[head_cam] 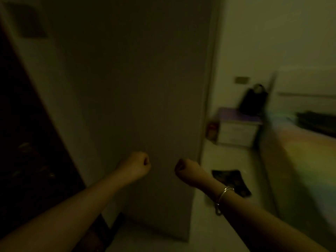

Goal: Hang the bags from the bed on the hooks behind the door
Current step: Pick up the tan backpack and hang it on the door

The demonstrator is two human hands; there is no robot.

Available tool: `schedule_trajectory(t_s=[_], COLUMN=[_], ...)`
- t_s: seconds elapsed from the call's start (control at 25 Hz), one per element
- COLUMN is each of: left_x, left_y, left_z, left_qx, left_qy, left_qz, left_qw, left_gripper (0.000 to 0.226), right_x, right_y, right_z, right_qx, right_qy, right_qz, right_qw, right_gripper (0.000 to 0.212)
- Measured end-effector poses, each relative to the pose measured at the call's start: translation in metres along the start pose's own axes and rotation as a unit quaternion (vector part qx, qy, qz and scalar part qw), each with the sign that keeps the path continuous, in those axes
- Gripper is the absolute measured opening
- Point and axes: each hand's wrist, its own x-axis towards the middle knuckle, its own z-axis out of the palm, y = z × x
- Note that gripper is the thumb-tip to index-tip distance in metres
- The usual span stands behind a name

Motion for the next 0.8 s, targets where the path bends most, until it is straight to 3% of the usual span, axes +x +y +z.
schedule_trajectory(t_s=[0.12,0.24,0.4,0.64,0.8], left_x=[0.014,0.003,-0.031,-0.11,-0.149], left_y=[0.068,0.138,0.255,0.43,0.547], left_z=[0.08,0.135,0.207,0.329,0.413], left_qx=[0.01,0.03,0.03,0.039,0.045], left_qy=[-0.117,-0.182,-0.251,-0.344,-0.372], left_qz=[0.101,0.191,0.287,0.392,0.409], left_qw=[0.988,0.964,0.924,0.852,0.832], left_gripper=[0.014,0.018,0.025,0.018,0.031], right_x=[-0.065,-0.143,-0.263,-0.4,-0.467], right_y=[0.097,0.172,0.263,0.407,0.521], right_z=[-0.021,-0.047,-0.083,-0.12,-0.158], right_qx=[0.054,0.067,0.103,0.207,0.255], right_qy=[0.107,0.169,0.282,0.41,0.421], right_qz=[0.151,0.256,0.38,0.465,0.498], right_qw=[0.981,0.949,0.875,0.757,0.714], right_gripper=[0.019,0.018,0.017,0.023,0.019])
